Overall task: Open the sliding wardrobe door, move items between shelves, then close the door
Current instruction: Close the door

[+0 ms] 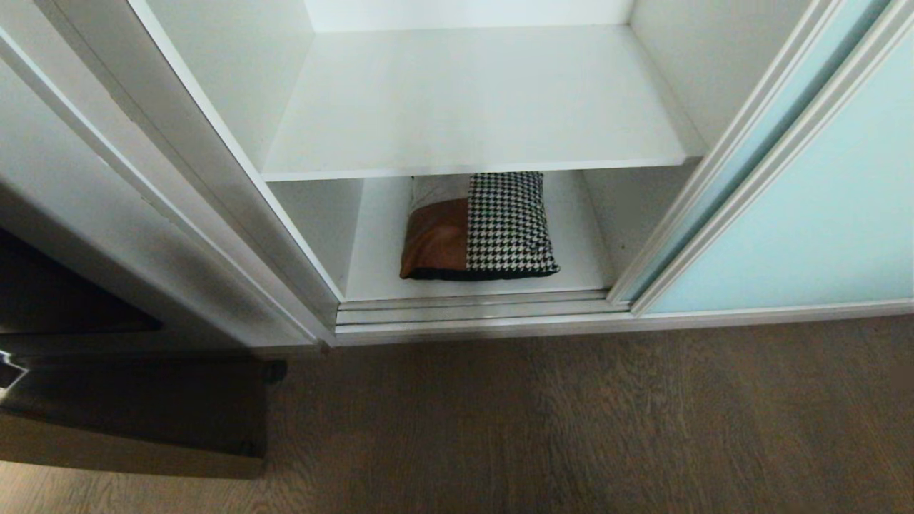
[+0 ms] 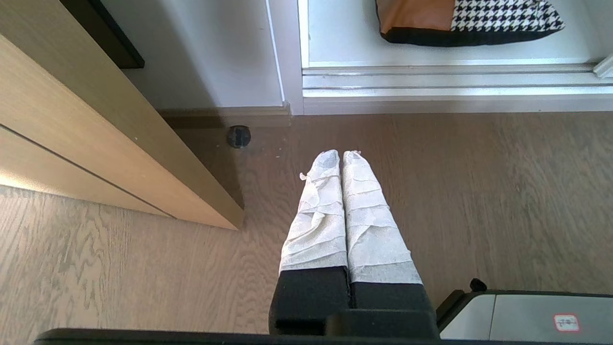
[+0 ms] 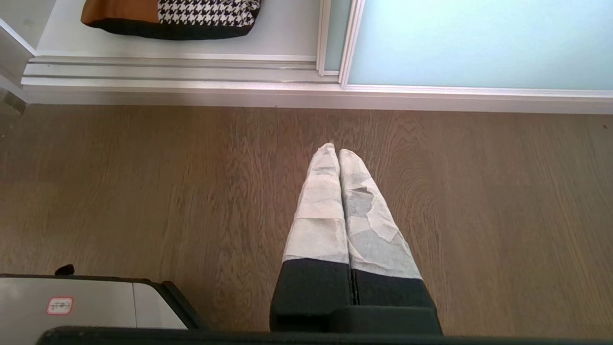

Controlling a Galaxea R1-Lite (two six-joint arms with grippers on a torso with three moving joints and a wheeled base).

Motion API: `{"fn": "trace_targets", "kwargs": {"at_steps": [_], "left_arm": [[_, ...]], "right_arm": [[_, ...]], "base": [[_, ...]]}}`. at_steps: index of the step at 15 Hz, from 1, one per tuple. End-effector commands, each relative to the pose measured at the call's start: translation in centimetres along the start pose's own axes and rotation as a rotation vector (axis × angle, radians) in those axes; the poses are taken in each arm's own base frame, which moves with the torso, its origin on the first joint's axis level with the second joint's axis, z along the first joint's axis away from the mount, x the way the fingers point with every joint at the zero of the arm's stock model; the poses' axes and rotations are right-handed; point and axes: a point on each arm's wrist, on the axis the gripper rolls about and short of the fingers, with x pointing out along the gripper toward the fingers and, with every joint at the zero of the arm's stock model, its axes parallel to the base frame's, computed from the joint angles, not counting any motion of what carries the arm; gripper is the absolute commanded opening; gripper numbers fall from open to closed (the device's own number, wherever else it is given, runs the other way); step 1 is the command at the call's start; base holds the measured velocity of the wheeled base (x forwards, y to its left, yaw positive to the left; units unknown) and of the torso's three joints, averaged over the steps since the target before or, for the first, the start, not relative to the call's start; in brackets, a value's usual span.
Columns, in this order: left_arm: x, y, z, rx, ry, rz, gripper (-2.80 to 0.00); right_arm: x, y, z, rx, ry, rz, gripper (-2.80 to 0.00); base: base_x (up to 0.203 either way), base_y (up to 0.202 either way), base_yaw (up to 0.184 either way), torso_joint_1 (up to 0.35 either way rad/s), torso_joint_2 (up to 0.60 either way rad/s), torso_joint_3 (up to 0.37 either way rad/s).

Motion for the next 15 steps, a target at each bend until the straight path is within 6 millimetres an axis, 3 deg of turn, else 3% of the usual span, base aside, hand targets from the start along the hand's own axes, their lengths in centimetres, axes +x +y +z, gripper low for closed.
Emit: {"fn": "trace_targets", "kwargs": {"at_steps": [1,10,12,15], "left_arm": [[0.0,0.0,0.0,0.0,-0.001,0.001,-2.8],[0.0,0.0,0.0,0.0,-0.001,0.001,-2.8],[0.0,0.0,0.0,0.0,-0.001,0.001,-2.8],[0.0,0.0,0.0,0.0,-0.001,0.001,-2.8]], "right_arm": [[0.0,0.0,-0.1,-0.01,0.003,0.001,-2.8],[-0.1,0.0,0.4,-0.049,-0.014,0.007,-2.8],[-1.0,0.0,4.0,-0.051,-0.074,-0.004,-2.8],[-1.6,-0.3,12.8,-0.005,-0.135,-0.016,-2.8]], "base": [[0.0,0.0,0.0,0.0,0.0,0.0],[0.0,0.0,0.0,0.0,0.0,0.0],[0.0,0.0,0.0,0.0,0.0,0.0],[0.0,0.0,0.0,0.0,0.0,0.0]]}}
